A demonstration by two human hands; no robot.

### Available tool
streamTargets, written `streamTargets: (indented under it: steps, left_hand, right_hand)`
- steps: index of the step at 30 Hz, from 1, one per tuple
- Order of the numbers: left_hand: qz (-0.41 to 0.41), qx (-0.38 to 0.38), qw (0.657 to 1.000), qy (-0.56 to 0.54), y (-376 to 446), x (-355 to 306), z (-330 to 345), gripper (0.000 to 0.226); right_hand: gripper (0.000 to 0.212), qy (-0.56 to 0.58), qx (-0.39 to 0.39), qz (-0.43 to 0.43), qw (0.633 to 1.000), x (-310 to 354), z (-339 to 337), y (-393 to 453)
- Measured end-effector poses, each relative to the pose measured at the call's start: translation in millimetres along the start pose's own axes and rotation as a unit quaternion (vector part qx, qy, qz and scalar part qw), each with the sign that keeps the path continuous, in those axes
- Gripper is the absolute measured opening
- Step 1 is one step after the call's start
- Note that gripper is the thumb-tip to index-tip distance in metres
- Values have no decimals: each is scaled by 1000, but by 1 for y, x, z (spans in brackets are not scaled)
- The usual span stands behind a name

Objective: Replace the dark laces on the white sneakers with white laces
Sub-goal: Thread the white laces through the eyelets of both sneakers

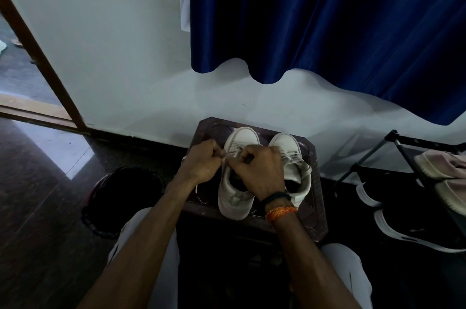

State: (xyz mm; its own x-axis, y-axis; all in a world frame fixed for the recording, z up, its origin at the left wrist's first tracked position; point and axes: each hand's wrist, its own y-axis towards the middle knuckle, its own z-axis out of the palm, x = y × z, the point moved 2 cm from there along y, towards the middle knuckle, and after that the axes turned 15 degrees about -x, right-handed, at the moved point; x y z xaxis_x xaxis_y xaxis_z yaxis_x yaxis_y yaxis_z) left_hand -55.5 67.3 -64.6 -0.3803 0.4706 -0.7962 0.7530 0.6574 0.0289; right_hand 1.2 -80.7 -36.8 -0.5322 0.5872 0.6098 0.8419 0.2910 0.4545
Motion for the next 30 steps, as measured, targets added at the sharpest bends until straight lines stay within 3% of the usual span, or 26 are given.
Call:
streamTargets:
  steps: [5, 8, 11, 14, 19, 23, 25, 30]
  left_hand:
    - [-11, -67, 996, 61, -2, 25, -22, 6]
    - [-4, -94, 995, 20, -5, 33, -30, 9]
    - [54, -47, 996, -61, -10, 20, -25, 2]
    - [154, -10, 986, -59, -9, 7, -14, 19]
    - [236, -56, 970, -17, -10, -2, -4, 26]
    - [246, -123, 962, 8, -17, 1, -6, 8]
    - [238, -150, 959, 22, -22, 5, -11, 13]
    - [129, -209, 968, 41, -30, 27, -29, 15]
  right_hand:
    - [35, -21, 3, 22, 1000, -2, -4, 0]
    - [38, -15, 11, 21, 1000, -2, -3, 1]
    - [39, -7, 15, 23, 1000, -4, 0, 2]
    - [43, 2, 20, 16, 1000, -5, 0, 3]
    - [46, 4, 18, 19, 1000, -6, 1, 4]
    - [43, -7, 22, 31, 999, -6, 0, 2]
    - [42, -17, 22, 31, 999, -5, 0, 1]
    - [41, -36, 31, 38, 998, -3, -3, 2]
